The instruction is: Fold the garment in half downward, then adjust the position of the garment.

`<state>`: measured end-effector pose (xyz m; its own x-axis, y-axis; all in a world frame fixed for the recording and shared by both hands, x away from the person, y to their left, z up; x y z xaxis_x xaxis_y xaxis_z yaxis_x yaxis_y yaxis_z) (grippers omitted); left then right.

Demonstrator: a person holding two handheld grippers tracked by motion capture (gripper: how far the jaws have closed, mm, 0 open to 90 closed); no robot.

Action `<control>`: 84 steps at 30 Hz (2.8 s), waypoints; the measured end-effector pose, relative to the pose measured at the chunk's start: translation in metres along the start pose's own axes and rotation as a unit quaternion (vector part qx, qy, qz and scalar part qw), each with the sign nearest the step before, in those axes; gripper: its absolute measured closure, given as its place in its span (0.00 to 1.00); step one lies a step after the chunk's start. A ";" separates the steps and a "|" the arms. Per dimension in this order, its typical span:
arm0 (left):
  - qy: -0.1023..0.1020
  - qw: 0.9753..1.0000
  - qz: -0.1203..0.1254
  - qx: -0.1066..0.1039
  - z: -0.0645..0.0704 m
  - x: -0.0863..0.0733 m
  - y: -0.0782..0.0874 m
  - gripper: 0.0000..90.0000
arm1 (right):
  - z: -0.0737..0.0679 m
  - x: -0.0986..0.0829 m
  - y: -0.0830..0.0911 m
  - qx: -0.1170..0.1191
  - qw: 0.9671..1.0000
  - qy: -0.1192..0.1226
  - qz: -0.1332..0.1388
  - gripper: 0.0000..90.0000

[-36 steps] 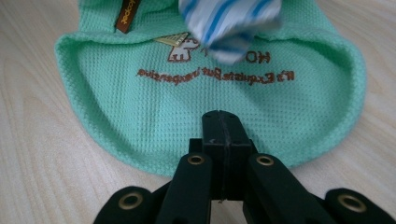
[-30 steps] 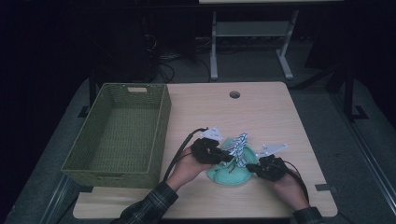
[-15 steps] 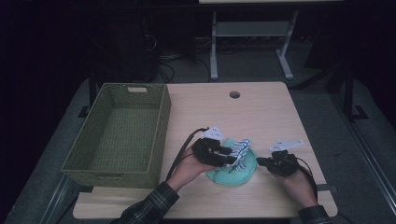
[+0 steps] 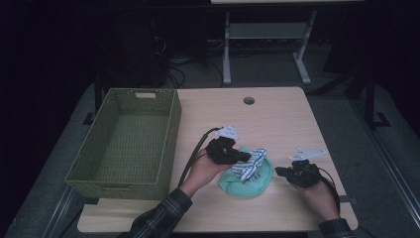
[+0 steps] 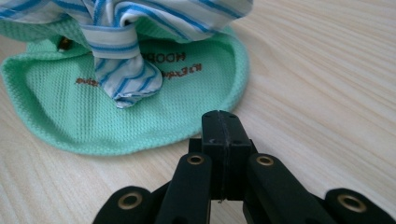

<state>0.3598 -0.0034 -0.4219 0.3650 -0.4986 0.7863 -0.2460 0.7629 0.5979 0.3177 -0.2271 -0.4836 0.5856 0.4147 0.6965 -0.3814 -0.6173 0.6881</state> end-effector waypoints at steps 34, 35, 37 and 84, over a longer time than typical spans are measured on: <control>-0.030 0.995 -0.084 -0.034 0.025 -0.023 -0.077 0.99 | 0.008 -0.006 0.011 -0.013 1.000 -0.010 0.012 1.00; -0.031 0.995 -0.087 -0.035 0.027 -0.024 -0.078 0.99 | 0.008 -0.006 0.011 -0.013 1.000 -0.011 0.012 1.00; -0.034 0.995 -0.092 -0.035 0.029 -0.026 -0.081 0.99 | 0.008 -0.006 0.011 -0.013 1.000 -0.011 0.013 1.00; -0.001 0.996 -0.088 0.031 -0.006 -0.056 0.003 0.99 | -0.016 0.080 -0.063 0.081 0.994 0.060 0.045 1.00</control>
<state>0.3442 0.0298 -0.4650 0.4053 -0.6240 0.6681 -0.2333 0.6360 0.7356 0.3770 -0.1440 -0.4676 0.4618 0.4232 0.7796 -0.3021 -0.7513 0.5868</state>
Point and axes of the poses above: each handheld gripper's, and its own axes: y roughly backward along the jaws, x roughly out of its top, z roughly to its right, the point moved 4 cm from there along -y, roughly forward along the jaws, and after that the axes turned 8 degrees about x, right-handed, at the moved point
